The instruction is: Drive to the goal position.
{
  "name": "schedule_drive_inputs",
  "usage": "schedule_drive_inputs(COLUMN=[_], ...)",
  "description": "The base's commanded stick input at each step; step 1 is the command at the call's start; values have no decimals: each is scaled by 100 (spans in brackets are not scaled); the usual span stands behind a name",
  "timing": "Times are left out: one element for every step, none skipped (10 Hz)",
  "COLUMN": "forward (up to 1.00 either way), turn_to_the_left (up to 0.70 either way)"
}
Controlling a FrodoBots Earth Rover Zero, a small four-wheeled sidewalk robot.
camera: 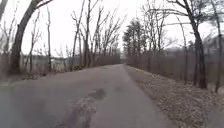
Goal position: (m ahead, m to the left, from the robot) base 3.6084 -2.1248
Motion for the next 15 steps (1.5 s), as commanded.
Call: schedule_drive_inputs(forward=[100,100,100,100,100,100,100,100,100,100,100,100,100,100,100], turn_to_the_left=[-5,0,0,0,0,0,0,0,0,0,0,0,0,0,0])
